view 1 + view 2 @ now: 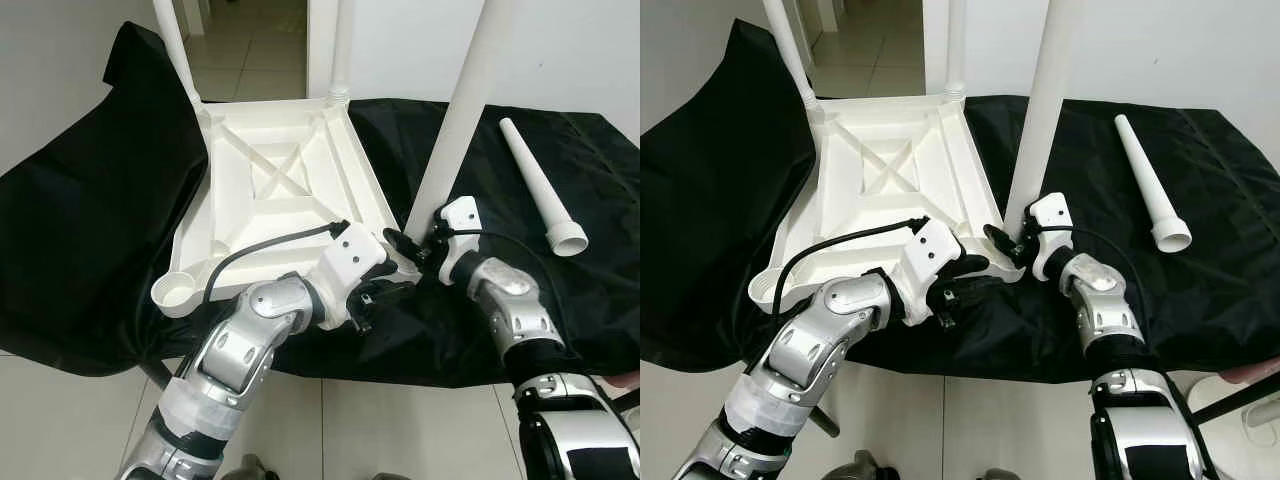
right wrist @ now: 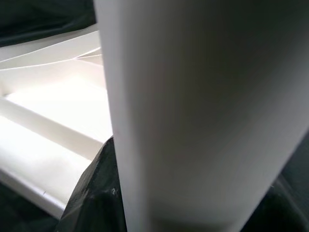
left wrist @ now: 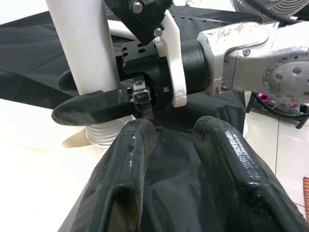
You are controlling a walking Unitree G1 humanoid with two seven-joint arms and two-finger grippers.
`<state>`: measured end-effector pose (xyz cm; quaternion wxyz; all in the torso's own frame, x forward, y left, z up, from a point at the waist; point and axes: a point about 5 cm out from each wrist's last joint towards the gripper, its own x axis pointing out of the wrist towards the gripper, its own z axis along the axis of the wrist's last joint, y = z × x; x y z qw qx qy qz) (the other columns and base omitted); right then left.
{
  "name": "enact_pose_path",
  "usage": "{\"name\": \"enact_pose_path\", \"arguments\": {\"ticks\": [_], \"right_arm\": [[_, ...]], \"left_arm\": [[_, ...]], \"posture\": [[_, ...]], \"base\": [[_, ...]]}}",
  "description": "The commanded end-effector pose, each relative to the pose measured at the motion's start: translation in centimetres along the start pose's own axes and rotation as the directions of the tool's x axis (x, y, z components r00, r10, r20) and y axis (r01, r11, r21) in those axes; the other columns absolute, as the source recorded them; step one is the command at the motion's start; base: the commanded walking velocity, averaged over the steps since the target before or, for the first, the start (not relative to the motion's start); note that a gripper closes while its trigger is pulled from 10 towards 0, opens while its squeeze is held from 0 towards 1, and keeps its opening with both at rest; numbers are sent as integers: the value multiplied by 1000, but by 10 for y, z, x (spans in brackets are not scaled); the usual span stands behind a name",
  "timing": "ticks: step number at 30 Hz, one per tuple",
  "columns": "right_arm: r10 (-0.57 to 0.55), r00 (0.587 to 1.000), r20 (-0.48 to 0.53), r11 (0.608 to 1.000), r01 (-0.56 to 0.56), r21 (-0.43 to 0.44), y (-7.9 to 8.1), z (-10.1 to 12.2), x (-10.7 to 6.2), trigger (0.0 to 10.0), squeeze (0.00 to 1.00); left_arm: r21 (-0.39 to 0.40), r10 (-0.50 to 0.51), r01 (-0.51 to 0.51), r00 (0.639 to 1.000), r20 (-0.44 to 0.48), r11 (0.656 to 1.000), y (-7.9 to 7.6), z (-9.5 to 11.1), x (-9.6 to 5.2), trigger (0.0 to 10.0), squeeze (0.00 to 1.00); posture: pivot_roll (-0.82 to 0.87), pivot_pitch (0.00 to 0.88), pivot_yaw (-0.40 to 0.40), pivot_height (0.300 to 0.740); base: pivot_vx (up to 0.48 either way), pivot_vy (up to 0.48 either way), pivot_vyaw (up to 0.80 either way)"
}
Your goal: Building children table
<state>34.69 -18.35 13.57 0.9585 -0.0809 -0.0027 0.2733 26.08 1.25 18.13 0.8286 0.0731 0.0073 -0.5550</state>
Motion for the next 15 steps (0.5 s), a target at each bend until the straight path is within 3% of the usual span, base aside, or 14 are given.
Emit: {"name": "enact_pose_path", "arguments": {"ticks": [1, 15], "right_arm": [[-31, 993, -118, 999, 33, 22, 3, -25, -8, 10000, 0], [-228, 969, -98, 961, 240, 140, 24, -23, -4, 10000, 0]], "left_arm": [[3, 103, -103, 995, -16, 995, 8, -1, -2, 10000, 0], [-2, 104, -104, 994, -16, 995, 6, -3, -3, 10000, 0]], "posture": [[-33, 0, 27, 740], [-36, 0, 16, 740]], "base": [[0, 0, 0], [0, 0, 0]]}}
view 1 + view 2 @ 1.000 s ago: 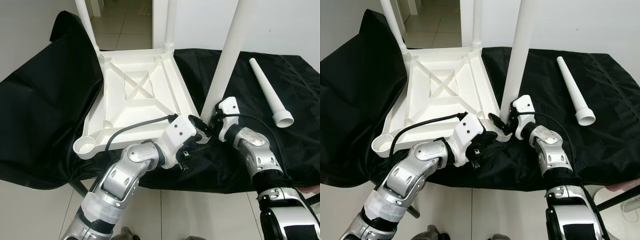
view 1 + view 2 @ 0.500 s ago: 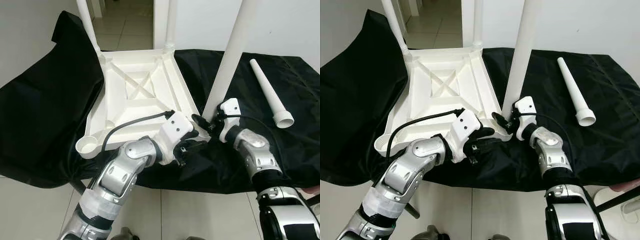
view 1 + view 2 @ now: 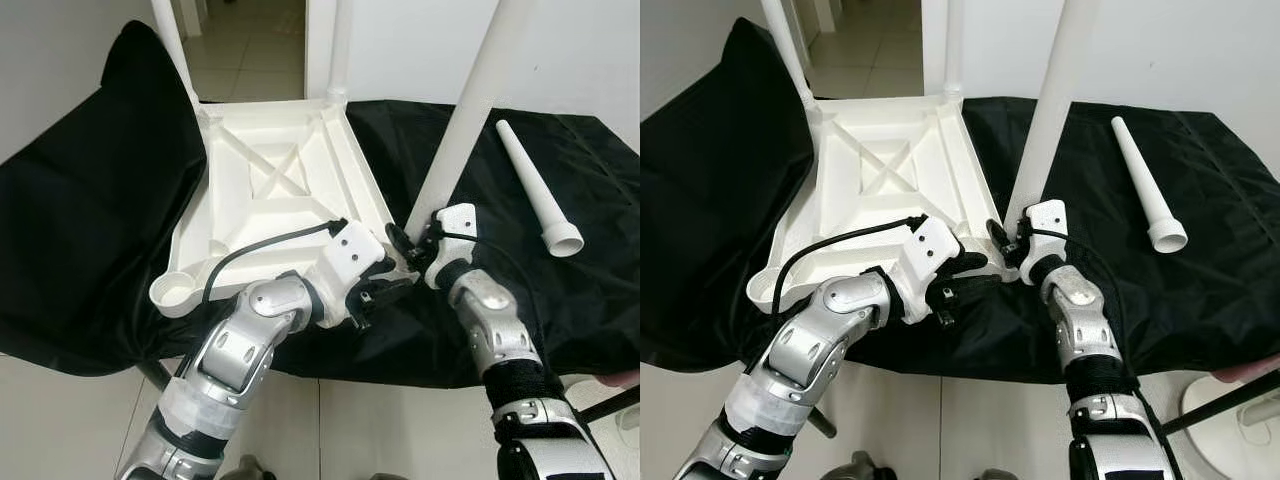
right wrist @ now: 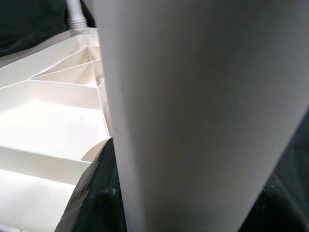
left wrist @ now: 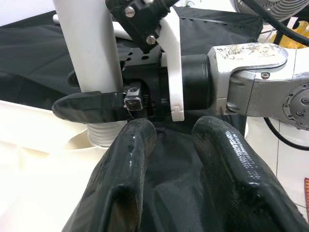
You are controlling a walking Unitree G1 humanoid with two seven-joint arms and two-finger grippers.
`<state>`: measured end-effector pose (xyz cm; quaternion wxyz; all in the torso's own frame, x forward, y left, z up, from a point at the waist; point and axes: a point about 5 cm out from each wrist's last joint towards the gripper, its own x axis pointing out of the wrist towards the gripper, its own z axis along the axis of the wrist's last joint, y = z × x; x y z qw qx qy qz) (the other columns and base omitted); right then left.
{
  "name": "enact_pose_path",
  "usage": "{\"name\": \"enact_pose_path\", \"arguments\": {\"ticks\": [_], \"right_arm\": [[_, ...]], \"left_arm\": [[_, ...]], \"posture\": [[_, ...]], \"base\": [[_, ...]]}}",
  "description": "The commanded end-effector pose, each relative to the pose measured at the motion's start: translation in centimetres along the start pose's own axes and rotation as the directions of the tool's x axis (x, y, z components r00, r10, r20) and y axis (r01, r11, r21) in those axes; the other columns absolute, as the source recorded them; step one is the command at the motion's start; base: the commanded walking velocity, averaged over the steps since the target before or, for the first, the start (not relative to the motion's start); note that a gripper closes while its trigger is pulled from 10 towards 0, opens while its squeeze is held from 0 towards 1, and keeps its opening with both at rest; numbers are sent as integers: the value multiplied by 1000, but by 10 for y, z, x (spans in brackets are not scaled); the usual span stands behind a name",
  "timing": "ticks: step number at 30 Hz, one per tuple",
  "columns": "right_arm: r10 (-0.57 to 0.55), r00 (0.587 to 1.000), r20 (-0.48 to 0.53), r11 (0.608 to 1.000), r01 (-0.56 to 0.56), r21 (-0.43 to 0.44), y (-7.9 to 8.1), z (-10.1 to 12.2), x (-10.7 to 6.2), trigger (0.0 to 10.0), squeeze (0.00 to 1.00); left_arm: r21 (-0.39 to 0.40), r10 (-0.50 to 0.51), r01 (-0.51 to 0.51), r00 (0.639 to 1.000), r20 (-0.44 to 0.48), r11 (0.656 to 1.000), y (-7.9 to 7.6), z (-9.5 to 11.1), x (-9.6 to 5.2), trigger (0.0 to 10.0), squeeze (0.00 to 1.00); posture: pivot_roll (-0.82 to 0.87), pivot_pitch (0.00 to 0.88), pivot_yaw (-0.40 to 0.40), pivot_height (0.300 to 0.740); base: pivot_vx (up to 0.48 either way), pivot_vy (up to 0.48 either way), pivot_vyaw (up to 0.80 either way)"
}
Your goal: Building children table
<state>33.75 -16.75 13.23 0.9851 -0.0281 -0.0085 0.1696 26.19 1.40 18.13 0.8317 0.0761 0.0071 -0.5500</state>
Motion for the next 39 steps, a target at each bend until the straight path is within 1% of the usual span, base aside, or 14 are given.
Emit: {"name": "enact_pose_path", "arguments": {"ticks": [1, 4, 7, 9, 14, 20, 21, 22, 23, 25, 26, 36, 37, 39], "right_arm": [[-26, 994, -108, 999, 30, 37, 2, -22, -6, 10000, 0], [-142, 984, -104, 983, 153, 105, 16, -21, -7, 10000, 0], [-142, 984, -104, 983, 153, 105, 16, -21, -7, 10000, 0], [-279, 954, -107, 945, 292, 145, 27, -18, -10, 10000, 0], [-424, 901, -87, 878, 433, 204, 40, -12, -17, 10000, 0], [-449, 891, -63, 864, 451, 225, 47, -7, -20, 10000, 0], [-444, 895, -50, 869, 444, 220, 47, -5, -20, 10000, 114], [-444, 895, -50, 869, 444, 220, 47, -5, -20, 10000, 114], [-445, 895, -33, 870, 441, 220, 46, -2, -20, 10000, 757], [-445, 895, -33, 870, 441, 220, 46, -2, -20, 10000, 757], [-442, 897, -3, 875, 432, 219, 45, 3, -20, 10000, 1000], [-340, 939, 45, 927, 326, 185, 28, 12, -22, 10000, 1000], [-312, 949, 47, 939, 301, 166, 24, 11, -23, 10000, 0], [-312, 949, 47, 939, 301, 166, 24, 11, -23, 10000, 0]], "left_arm": [[-7, 92, -92, 996, -13, 996, 4, -3, -2, 10000, 0], [-8, 92, -92, 996, -14, 996, 4, -4, -2, 10000, 0], [-8, 92, -92, 996, -14, 996, 4, -4, -2, 10000, 0], [-9, 92, -92, 996, -13, 996, 4, -4, -2, 10000, 0], [-9, 95, -95, 995, -10, 995, 4, -4, -2, 10000, 0], [-12, 105, -105, 994, -5, 994, 7, -3, -2, 10000, 0], [-11, 108, -108, 994, -6, 994, 7, -3, -3, 10000, 0], [-11, 108, -108, 994, -6, 994, 7, -3, -3, 10000, 0], [-12, 110, -110, 994, -6, 994, 8, -3, -3, 10000, 0], [-12, 110, -110, 994, -6, 994, 8, -3, -3, 10000, 0], [-12, 112, -112, 994, -6, 994, 8, -3, -3, 10000, 0], [-12, 112, -112, 994, -2, 994, 9, -2, -1, 10000, 0], [-12, 113, -113, 994, -1, 994, 9, -2, -1, 10000, 0], [-12, 113, -113, 994, -1, 994, 9, -2, -1, 10000, 0]], "posture": [[-36, 0, 16, 740], [-36, 0, 15, 740], [-36, 0, 15, 740], [-36, 0, 15, 740], [-36, 0, 3, 740], [-36, 0, 3, 740], [-36, 0, 3, 740], [-36, 0, 3, 740], [-36, 0, 3, 740], [-36, 0, 3, 740], [-40, 0, 7, 740], [-50, 0, 19, 740], [-51, 0, 24, 740], [-51, 0, 24, 740]], "base": [[0, 0, 0], [0, 0, 0], [0, 0, 0], [0, 0, 0], [0, 0, 0], [0, 0, 0], [0, 0, 0], [0, 0, 0], [0, 0, 0], [0, 0, 0], [0, 0, 0], [0, 0, 0], [0, 0, 0], [0, 0, 0]]}}
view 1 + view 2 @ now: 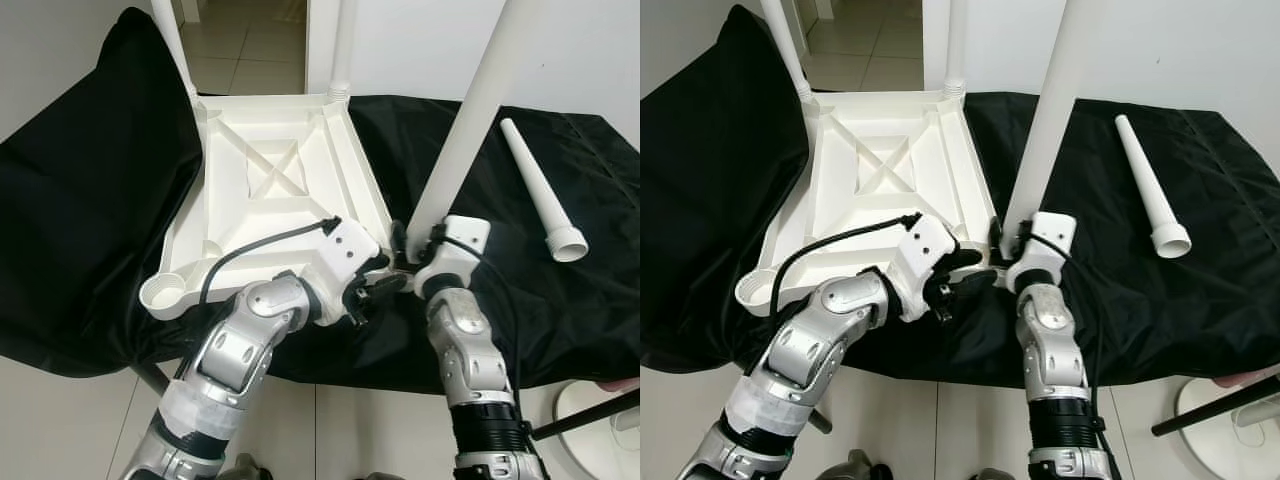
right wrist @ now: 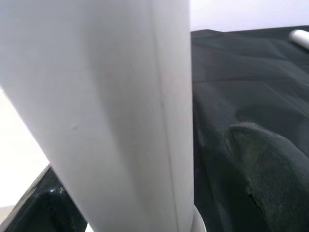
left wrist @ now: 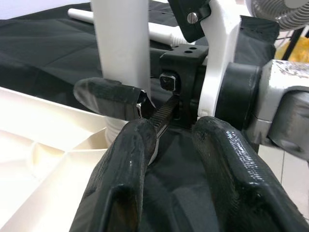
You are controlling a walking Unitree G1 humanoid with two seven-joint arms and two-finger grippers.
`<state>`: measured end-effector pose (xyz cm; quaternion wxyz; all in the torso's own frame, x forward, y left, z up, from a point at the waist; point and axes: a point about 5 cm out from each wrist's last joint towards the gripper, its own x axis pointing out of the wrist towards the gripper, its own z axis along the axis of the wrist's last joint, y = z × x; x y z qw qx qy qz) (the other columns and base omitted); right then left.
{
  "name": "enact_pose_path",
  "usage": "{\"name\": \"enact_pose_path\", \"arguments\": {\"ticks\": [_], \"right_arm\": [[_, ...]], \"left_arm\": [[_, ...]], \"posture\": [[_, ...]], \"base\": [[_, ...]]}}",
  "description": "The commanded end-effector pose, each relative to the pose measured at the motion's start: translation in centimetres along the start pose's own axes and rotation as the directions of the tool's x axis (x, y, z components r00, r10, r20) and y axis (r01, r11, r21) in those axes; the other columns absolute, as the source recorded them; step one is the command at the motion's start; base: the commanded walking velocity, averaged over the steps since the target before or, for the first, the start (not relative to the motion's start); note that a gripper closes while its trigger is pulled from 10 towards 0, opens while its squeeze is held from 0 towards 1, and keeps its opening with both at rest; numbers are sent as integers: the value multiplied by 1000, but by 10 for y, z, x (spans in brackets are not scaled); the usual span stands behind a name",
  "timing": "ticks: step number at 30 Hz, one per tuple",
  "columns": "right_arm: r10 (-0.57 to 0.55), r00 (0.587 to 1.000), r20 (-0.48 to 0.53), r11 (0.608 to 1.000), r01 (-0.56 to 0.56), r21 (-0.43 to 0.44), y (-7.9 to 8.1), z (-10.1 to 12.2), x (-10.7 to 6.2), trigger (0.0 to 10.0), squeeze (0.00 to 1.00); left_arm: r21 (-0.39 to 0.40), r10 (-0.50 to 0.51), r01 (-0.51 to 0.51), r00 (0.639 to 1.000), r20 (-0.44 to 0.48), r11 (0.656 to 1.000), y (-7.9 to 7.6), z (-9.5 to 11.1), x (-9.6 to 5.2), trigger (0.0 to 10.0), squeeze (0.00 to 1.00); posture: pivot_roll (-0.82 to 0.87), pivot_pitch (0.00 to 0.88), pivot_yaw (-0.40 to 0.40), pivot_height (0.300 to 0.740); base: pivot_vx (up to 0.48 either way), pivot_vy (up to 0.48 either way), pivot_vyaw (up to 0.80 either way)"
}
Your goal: Building children table
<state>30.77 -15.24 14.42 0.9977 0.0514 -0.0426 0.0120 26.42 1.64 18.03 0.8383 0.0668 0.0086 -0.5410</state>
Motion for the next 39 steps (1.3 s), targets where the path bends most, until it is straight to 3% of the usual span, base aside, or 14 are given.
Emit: {"name": "enact_pose_path", "arguments": {"ticks": [1, 2, 3, 7, 12, 23, 24, 27, 28, 29, 30, 31, 32, 39], "right_arm": [[29, 999, -19, 1000, -29, -4, -4, -3, 0, 10000, 0], [29, 999, -19, 1000, -29, -4, -4, -3, 0, 10000, 0], [174, 984, -43, 983, -176, -50, -14, -5, 3, 10000, 0], [231, 972, -47, 970, -234, -68, -17, -4, 4, 10000, 0], [420, 906, -46, 895, -422, -146, -16, 0, 12, 10000, 0], [526, 844, -106, 822, -536, -190, -19, 3, 32, 10000, 0], [536, 837, -110, 814, -547, -193, -19, 3, 33, 9294, 0], [551, 827, -116, 803, -563, -196, -19, 1, 33, 9294, 0], [560, 818, -129, 794, -575, -198, -20, -2, 32, 4039, 0], [560, 818, -129, 794, -575, -198, -20, -2, 32, 4039, 0], [566, 813, -139, 788, -583, -198, -21, -5, 32, 1412, 0], [566, 813, -139, 788, -583, -198, -21, -5, 32, 1412, 0], [568, 810, -149, 787, -587, -191, -23, -8, 30, 0, 0], [551, 820, -156, 809, -571, -139, -34, -14, 28, 0, 0]], "left_arm": [[7, 91, -91, 996, -4, 996, 7, 0, 1, 10000, 0], [7, 91, -91, 996, -4, 996, 7, 0, 1, 10000, 0], [10, 89, -89, 996, -3, 996, 7, 1, 1, 10000, 0], [12, 87, -87, 996, -2, 996, 7, 2, 1, 10000, 0], [13, 69, -69, 998, -2, 998, 3, 2, 3, 10000, 0], [21, 61, -61, 998, -2, 998, 2, 2, 5, 10000, 0], [22, 63, -63, 998, 0, 998, 2, 3, 5, 10000, 0], [23, 67, -67, 998, 2, 997, 3, 3, 5, 10000, 0], [23, 71, -71, 997, 4, 997, 3, 4, 5, 10000, 0], [23, 71, -71, 997, 4, 997, 3, 4, 5, 10000, 0], [22, 74, -74, 997, 6, 997, 3, 4, 4, 10000, 0], [22, 74, -74, 997, 6, 997, 3, 4, 4, 10000, 0], [22, 75, -75, 997, 6, 997, 3, 4, 4, 10000, 0], [21, 74, -75, 997, 6, 997, 3, 5, 4, 10000, 0]], "posture": [[-52, 0, 28, 740], [-52, 0, 28, 740], [-50, 0, 33, 740], [-50, 0, 33, 740], [-48, 0, 33, 740], [-34, 0, 30, 740], [-32, 0, 29, 740], [-32, 0, 29, 740], [-29, 0, 27, 740], [-29, 0, 27, 740], [-26, 0, 26, 740], [-26, 0, 26, 740], [-26, 0, 26, 740], [-30, 0, 33, 740]], "base": [[0, 0, 0], [0, 0, 0], [0, 0, 0], [0, 0, 0], [0, 0, 0], [0, 0, 0], [0, 0, 0], [0, 0, 0], [0, 0, 0], [0, 0, 0], [0, 0, 0], [0, 0, 0], [0, 0, 0], [0, 0, 0]]}}
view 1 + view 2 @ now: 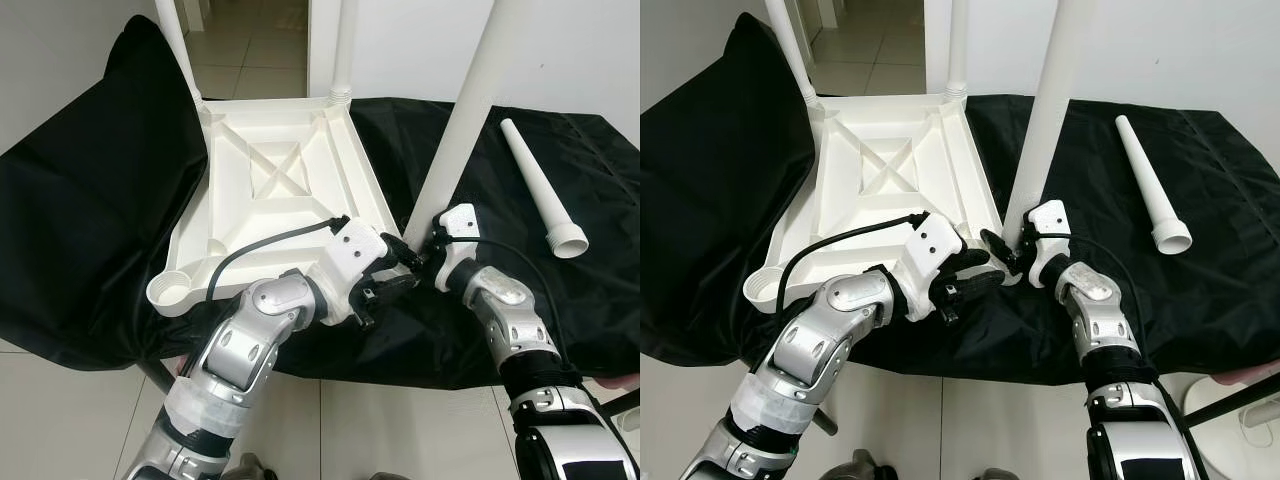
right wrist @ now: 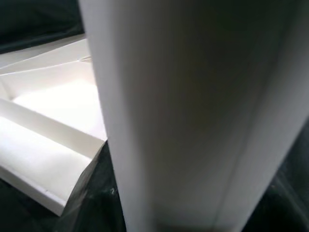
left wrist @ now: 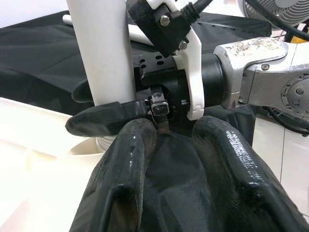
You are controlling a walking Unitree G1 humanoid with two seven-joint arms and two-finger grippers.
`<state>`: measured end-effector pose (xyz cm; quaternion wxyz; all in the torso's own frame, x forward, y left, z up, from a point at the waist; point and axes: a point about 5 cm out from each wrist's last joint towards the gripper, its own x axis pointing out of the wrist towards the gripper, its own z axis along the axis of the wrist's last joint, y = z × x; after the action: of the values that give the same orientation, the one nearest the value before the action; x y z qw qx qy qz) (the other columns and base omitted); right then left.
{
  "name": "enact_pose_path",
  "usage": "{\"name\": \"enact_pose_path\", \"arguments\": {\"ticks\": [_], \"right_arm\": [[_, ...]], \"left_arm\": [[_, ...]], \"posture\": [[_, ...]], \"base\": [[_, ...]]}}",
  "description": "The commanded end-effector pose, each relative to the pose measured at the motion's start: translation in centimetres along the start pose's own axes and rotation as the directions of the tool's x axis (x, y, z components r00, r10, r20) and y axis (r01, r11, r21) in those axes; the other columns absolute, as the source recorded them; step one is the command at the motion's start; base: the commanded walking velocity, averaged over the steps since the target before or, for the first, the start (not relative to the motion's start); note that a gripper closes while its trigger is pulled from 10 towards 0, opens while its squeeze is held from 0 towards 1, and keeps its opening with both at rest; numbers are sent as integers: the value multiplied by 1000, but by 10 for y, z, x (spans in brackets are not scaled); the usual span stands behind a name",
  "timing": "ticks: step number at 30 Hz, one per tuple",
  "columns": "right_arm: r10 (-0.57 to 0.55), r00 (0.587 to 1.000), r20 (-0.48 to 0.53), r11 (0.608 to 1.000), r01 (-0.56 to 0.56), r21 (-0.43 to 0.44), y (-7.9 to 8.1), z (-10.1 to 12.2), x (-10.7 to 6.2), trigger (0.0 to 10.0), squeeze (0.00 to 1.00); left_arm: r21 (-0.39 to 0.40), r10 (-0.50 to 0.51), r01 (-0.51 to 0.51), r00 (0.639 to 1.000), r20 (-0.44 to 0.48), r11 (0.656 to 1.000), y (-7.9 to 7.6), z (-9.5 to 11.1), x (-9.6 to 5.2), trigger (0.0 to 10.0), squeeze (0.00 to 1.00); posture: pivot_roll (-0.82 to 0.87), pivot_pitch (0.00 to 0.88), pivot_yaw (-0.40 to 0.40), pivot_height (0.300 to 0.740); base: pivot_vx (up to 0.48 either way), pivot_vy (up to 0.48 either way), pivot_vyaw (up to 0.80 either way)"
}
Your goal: Building children table
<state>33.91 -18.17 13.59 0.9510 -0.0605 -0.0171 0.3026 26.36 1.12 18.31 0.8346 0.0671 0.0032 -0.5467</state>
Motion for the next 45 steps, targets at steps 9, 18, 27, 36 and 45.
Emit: {"name": "enact_pose_path", "arguments": {"ticks": [9, 18, 27, 36, 45], "right_arm": [[-94, 996, 8, 989, 92, 120, 3, -7, -2, 10000, 0], [-406, 912, -56, 905, 410, 112, 10, -7, 4, 10000, 0], [-580, 809, -99, 797, 588, 135, 38, -14, -2, 10000, 0], [-615, 780, -112, 753, 624, 209, 68, -6, 10, 10000, 0], [-603, 793, -87, 761, 605, 233, 66, -2, 4, 10000, 1000]], "left_arm": [[8, 81, -81, 997, -6, 997, 4, 0, 0, 10000, 0], [-25, 111, -111, 994, 8, 993, 5, -2, 0, 10000, 0], [-22, 153, -153, 988, 20, 988, 11, 0, -2, 10000, 0], [-18, 190, -190, 980, 63, 982, 15, 6, -3, 10000, 0], [7, 207, -208, 974, 94, 978, 22, 11, -4, 10000, 0]], "posture": [[-42, 0, 41, 740], [-38, 0, 25, 740], [-22, 0, 3, 740], [-28, 0, 12, 740], [-30, 0, 23, 740]], "base": [[0, 0, 0], [0, 0, 0], [0, 0, 0], [0, 0, 0], [0, 0, 0]]}}
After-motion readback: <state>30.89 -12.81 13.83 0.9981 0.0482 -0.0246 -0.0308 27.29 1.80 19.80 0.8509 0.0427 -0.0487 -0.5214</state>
